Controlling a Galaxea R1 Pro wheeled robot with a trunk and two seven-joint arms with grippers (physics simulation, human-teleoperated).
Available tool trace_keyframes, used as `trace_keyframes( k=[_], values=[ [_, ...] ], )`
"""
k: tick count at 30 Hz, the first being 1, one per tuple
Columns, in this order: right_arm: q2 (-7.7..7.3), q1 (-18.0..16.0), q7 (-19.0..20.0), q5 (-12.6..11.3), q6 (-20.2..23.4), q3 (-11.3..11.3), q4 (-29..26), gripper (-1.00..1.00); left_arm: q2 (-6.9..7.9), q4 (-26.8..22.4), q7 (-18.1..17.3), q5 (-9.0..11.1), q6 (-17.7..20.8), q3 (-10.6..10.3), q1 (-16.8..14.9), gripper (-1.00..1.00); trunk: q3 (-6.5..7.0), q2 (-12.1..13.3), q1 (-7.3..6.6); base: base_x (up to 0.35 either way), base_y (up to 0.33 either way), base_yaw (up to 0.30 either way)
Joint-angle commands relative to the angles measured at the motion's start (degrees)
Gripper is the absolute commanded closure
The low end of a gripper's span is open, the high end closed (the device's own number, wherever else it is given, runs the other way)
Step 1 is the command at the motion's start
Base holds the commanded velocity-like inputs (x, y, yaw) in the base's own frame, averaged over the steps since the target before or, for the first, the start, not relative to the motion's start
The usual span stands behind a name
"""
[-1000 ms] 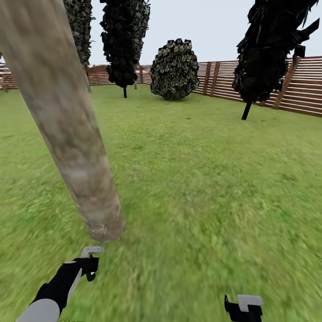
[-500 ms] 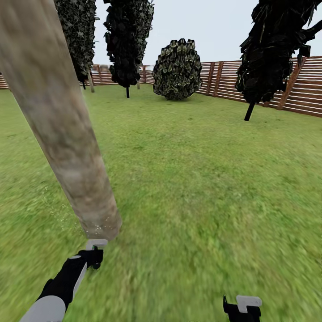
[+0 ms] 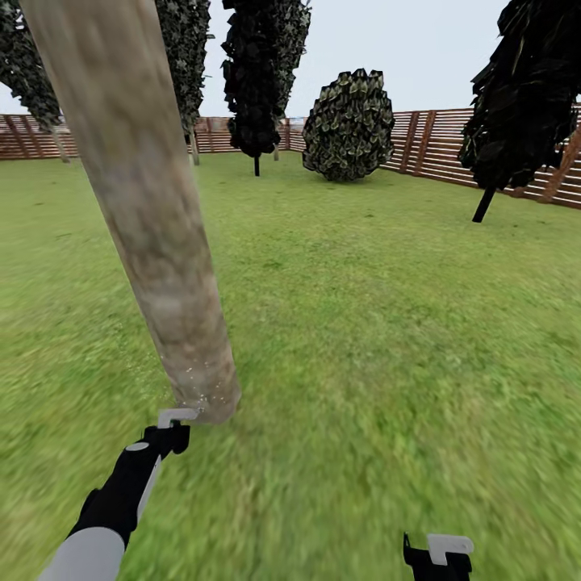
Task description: In the garden, pick up the pesticide atomizer on the floor and spray pesticide onto both trees until each tree trunk is fully covered.
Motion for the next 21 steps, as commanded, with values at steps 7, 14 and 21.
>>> trace_keyframes(
  k=[7, 14, 21],
  values=[
    [0.00, 0.0, 0.0, 0.1, 0.0, 0.0, 0.0, -1.00, 3.16, -0.2, -0.2, -0.2, 5.5, -2.6, -0.3, 1.00, 0.00, 0.0, 0.00, -0.001, 0.000, 0.004],
    [0.00, 0.0, 0.0, 0.1, 0.0, 0.0, 0.0, -1.00, -0.26, -0.7, 0.4, 0.0, 8.0, -7.5, -0.8, 1.00, 0.00, 0.0, 0.00, 0.000, 0.000, 0.000],
    [0.00, 0.0, 0.0, 0.1, 0.0, 0.0, 0.0, -1.00, 6.86, -0.8, -0.1, 0.1, 8.2, -1.9, -0.6, 1.00, 0.00, 0.0, 0.00, 0.000, 0.000, 0.004]
  ],
)
